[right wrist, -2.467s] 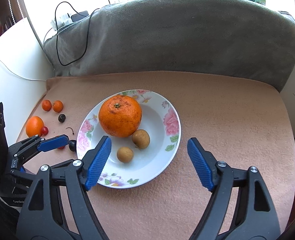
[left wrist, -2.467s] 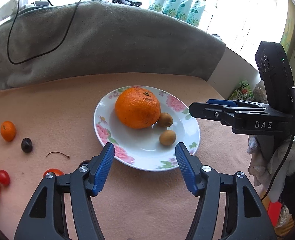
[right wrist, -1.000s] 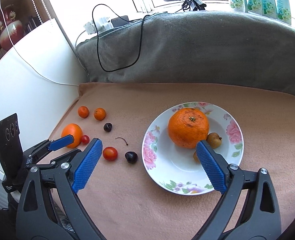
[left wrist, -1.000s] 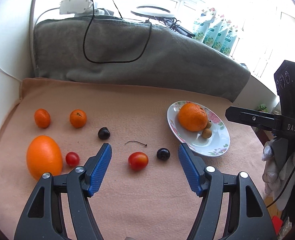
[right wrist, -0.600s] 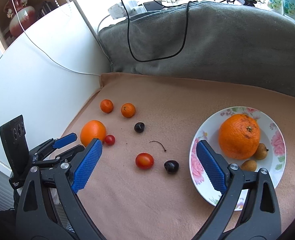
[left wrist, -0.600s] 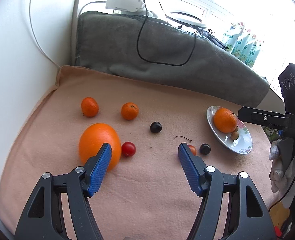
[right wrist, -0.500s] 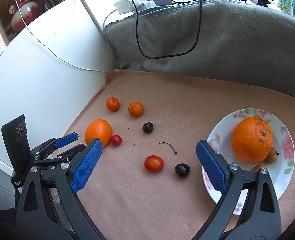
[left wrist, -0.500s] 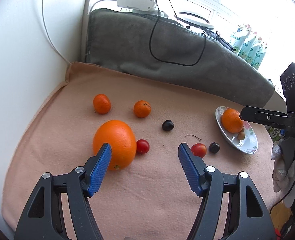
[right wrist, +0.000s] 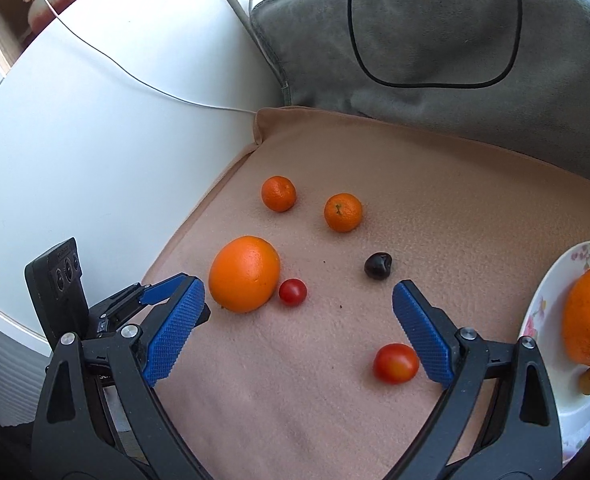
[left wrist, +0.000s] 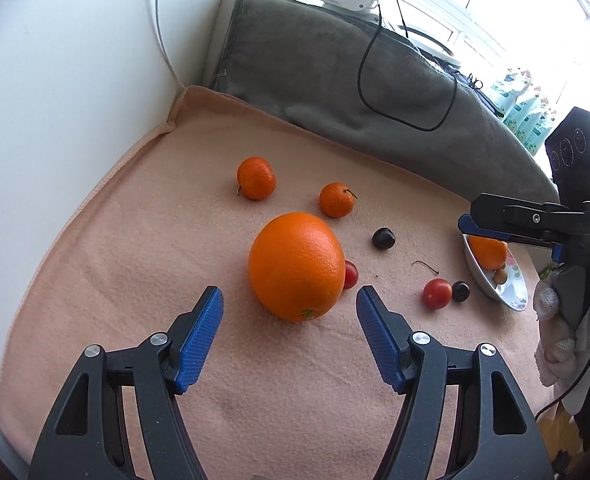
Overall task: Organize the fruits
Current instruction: 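Close the right gripper around the large oval orange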
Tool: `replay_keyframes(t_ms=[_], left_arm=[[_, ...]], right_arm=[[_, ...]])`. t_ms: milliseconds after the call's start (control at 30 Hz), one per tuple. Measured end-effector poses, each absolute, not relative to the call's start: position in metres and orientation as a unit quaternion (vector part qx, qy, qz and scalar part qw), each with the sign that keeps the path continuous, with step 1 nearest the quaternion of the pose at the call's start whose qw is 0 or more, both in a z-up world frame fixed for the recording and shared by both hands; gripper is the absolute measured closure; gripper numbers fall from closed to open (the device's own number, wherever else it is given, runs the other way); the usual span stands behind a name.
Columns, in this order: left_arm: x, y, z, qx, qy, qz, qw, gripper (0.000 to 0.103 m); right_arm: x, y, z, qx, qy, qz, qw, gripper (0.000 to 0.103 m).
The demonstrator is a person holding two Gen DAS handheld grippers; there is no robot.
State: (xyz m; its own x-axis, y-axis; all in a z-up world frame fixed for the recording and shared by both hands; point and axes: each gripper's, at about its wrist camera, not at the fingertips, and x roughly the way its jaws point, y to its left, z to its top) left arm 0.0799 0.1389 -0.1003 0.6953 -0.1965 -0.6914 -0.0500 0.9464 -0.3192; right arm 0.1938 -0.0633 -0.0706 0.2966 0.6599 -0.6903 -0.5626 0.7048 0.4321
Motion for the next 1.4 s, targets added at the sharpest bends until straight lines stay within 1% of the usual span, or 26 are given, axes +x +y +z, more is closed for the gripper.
replay_keyframes(t_ms=[267,433,467,533,667,733,867,1000,1200,1267,1333,1400], left_arm=[[0.085,0.143,-0.111,-0.176,0.396,-0.052,0.9,0.034],[0.09,0.143,-0.115,-0.187,0.399,-0.062,0.896,0.034],[0.091,0.142,-0.116,-0.188,0.399,-0.063,0.895,0.034],[0.092,0.142,-0.117,-0.189,0.399,-0.066,0.895,0.034],[0.094,0.143,-0.118,-0.191,0.4,-0.069,0.894,0.034],[0.095,0.143,-0.118,-0.195,0.4,-0.07,0.893,0.034],[0.097,0.144,-0.121,-0.2,0.402,-0.075,0.89,0.034],[0.1,0.144,-0.123,-0.203,0.404,-0.077,0.889,0.034],[0.102,0.141,-0.125,-0.203,0.406,-0.083,0.887,0.034],[0.102,0.14,-0.126,-0.203,0.407,-0.084,0.887,0.034],[0.103,0.139,-0.127,-0.202,0.408,-0.086,0.886,0.034],[0.104,0.139,-0.128,-0.205,0.409,-0.086,0.885,0.034]], right_arm=[[0.209,-0.031,-0.085,0.074,0.486,0.398,0.775,0.006],[0.213,-0.009,-0.094,0.067,0.501,0.412,0.759,0.007],[0.213,-0.006,-0.096,0.068,0.504,0.414,0.755,0.008],[0.215,-0.001,-0.099,0.072,0.51,0.417,0.749,0.014],[0.219,0.008,-0.107,0.076,0.52,0.421,0.74,0.018],[0.22,0.012,-0.11,0.078,0.524,0.425,0.735,0.022],[0.22,0.018,-0.116,0.077,0.529,0.427,0.729,0.025],[0.221,0.025,-0.12,0.074,0.533,0.431,0.724,0.031],[0.223,0.03,-0.126,0.069,0.537,0.429,0.722,0.032],[0.224,0.031,-0.126,0.069,0.539,0.43,0.721,0.033],[0.224,0.033,-0.127,0.069,0.54,0.432,0.719,0.037],[0.223,0.034,-0.127,0.066,0.539,0.432,0.72,0.037]])
